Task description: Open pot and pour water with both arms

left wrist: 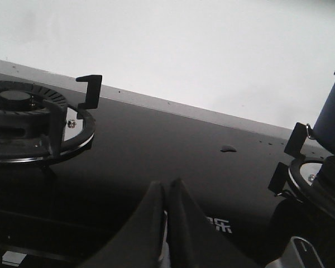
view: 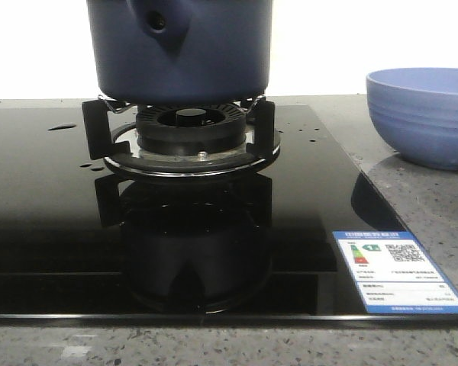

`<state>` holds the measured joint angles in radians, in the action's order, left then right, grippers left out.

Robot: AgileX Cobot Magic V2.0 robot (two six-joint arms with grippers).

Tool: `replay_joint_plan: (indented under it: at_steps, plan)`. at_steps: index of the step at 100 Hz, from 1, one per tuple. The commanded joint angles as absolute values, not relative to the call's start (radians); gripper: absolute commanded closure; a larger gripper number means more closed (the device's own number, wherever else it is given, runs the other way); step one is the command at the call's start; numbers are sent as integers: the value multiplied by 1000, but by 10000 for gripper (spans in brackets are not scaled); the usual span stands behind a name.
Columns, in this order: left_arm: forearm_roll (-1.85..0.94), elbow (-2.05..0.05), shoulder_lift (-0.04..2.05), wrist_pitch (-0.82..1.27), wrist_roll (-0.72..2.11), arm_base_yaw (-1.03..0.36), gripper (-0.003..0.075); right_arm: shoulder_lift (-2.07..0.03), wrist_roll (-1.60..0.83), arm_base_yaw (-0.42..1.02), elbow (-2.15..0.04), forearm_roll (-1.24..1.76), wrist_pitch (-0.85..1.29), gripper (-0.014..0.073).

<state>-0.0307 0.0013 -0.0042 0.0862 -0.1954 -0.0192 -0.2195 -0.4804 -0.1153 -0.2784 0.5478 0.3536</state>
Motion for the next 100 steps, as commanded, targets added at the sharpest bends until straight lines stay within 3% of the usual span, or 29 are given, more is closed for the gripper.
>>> replay_joint_plan:
  at_steps: [1,100]
  plan:
    - [-29,36,-31,15,-204,-24,739,-226,-490,-122,-307,564,290,660]
    - [-84,34,-31,19,-204,-24,739,-226,-490,-122,-307,564,282,660]
